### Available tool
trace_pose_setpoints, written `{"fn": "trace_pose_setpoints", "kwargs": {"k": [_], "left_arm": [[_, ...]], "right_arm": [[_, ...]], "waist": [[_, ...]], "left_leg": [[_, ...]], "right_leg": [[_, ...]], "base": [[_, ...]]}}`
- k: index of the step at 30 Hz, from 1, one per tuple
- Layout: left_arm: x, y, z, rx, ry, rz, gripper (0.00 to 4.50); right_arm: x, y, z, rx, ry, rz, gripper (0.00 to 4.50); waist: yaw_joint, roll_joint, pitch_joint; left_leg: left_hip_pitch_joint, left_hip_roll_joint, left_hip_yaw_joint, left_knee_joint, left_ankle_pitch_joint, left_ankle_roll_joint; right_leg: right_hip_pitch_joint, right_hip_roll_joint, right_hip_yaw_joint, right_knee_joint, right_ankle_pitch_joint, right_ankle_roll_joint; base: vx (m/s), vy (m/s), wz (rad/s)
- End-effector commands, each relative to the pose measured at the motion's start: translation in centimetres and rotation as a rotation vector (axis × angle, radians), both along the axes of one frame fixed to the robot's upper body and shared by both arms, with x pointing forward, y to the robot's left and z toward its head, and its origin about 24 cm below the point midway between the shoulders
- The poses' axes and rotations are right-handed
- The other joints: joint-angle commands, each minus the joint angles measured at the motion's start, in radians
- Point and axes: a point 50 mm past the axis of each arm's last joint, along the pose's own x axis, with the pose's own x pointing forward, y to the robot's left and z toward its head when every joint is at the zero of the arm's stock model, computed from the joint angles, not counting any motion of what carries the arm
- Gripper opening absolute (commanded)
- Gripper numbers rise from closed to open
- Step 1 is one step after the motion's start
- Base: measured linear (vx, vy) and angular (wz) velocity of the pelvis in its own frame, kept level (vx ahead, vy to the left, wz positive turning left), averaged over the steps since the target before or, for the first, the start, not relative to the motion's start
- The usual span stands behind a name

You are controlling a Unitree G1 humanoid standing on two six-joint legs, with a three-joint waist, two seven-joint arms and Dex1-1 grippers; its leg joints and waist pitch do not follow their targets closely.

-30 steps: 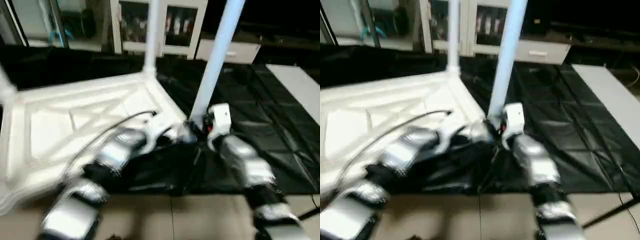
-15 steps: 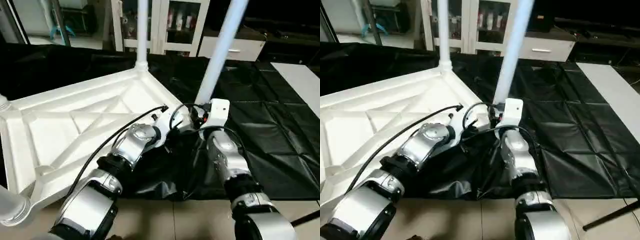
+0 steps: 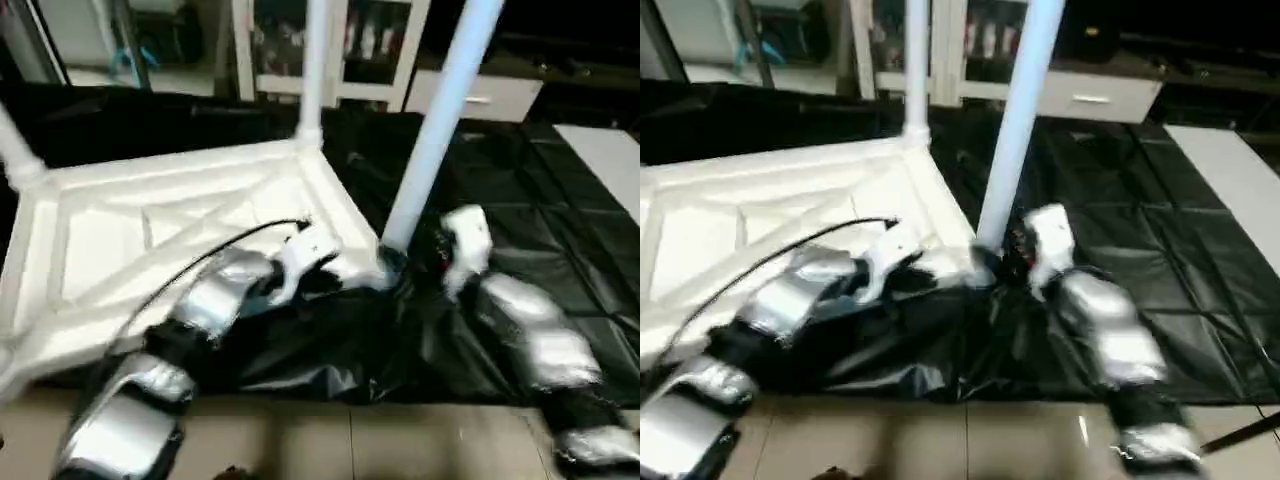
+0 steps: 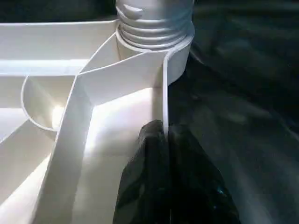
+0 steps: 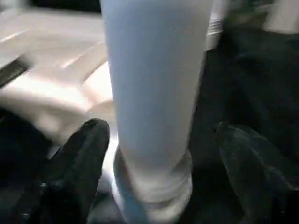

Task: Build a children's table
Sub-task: Rotate leg to tighten

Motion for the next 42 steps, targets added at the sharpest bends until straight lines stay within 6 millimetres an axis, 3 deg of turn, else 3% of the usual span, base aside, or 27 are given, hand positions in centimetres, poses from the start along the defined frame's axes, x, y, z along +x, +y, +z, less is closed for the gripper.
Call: {"fn": "trace_pose_setpoints", "kwargs": {"k": [1, 2, 5, 9, 10, 12, 15, 16, 22, 42], "left_arm": [[-1.2, -0.3, -0.9, 0.023, 0.079, -0.102, 0.0], [-2.0, 0.3, -1.0, 0.039, 0.119, -0.158, 0.0], [-3.0, 0.9, -0.9, 0.049, 0.17, -0.241, 0.0], [-3.4, 1.0, -1.1, 0.056, 0.189, -0.252, 0.0], [-3.5, 1.0, -1.1, 0.06, 0.194, -0.254, 0.0], [-3.7, 1.1, -1.1, 0.064, 0.199, -0.261, 0.0], [-3.9, 1.1, -1.0, 0.065, 0.204, -0.265, 0.0], [-4.0, 1.2, -1.0, 0.065, 0.206, -0.265, 0.0], [-4.1, 1.4, -0.9, 0.075, 0.208, -0.264, 0.0], [-4.3, 1.4, -0.9, 0.084, 0.214, -0.264, 0.0]], "right_arm": [[-1.0, 0.5, 0.3, -0.007, 0.022, 0.151, 4.15], [-2.3, 0.0, 0.1, -0.049, 0.069, 0.284, 4.23], [-3.5, -0.3, 0.0, -0.066, 0.139, 0.414, 4.46], [-3.2, 0.3, 0.0, -0.096, 0.124, 0.446, 4.46], [-3.1, 0.7, 0.0, -0.104, 0.116, 0.462, 4.46], [-3.1, 1.2, 0.1, -0.103, 0.117, 0.496, 4.46], [-3.1, 1.4, 0.1, -0.12, 0.129, 0.532, 4.46], [-3.1, 1.4, 0.0, -0.132, 0.135, 0.542, 4.46], [-2.1, 1.7, -0.8, -0.182, 0.137, 0.536, 4.46], [-1.1, 1.7, -1.3, -0.198, 0.126, 0.563, 2.8]], "waist": [[0.003, 0.001, -0.062], [0.001, 0.008, -0.06], [0.002, 0.006, -0.06], [-0.001, 0.002, -0.056], [-0.001, -0.004, -0.056], [-0.001, -0.003, -0.057], [-0.003, -0.002, -0.057], [-0.001, -0.006, -0.06], [0.0, -0.004, -0.063], [0.001, -0.003, -0.066]], "left_leg": [[0.017, 0.044, -0.019, -0.075, -0.255, 0.037], [0.018, 0.046, -0.02, -0.078, -0.274, 0.034], [0.021, 0.047, -0.022, -0.079, -0.3, 0.023], [0.024, 0.047, -0.021, -0.081, -0.328, 0.002], [0.026, 0.048, -0.021, -0.08, -0.334, -0.003], [0.022, 0.048, -0.025, -0.083, -0.326, -0.006], [0.022, 0.047, -0.024, -0.082, -0.316, -0.005], [0.021, 0.047, -0.023, -0.08, -0.291, -0.001], [0.023, 0.044, -0.018, -0.074, -0.246, 0.013], [0.023, 0.043, -0.016, -0.069, -0.221, 0.025]], "right_leg": [[0.045, -0.05, 0.034, -0.066, -0.173, -0.225], [0.043, -0.052, 0.035, -0.069, -0.201, -0.225], [0.041, -0.053, 0.034, -0.071, -0.235, -0.225], [0.033, -0.055, 0.035, -0.078, -0.293, -0.222], [0.031, -0.056, 0.036, -0.078, -0.308, -0.219], [0.035, -0.058, 0.035, -0.077, -0.326, -0.206], [0.034, -0.055, 0.035, -0.076, -0.306, -0.205], [0.035, -0.055, 0.035, -0.071, -0.273, -0.213], [0.037, -0.053, 0.035, -0.064, -0.197, -0.24], [0.043, -0.05, 0.033, -0.057, -0.152, -0.262]], "base": [[0.0, 0.0, 0.0], [0.0, 0.0, 0.0], [0.0, 0.0, 0.0], [0.0, 0.0, 0.0], [0.0, 0.0, 0.0], [0.0, 0.0, 0.0], [0.0, 0.0, 0.0], [0.0, 0.0, 0.0], [0.0, 0.0, 0.0], [0.0, 0.0, 0.0]]}}
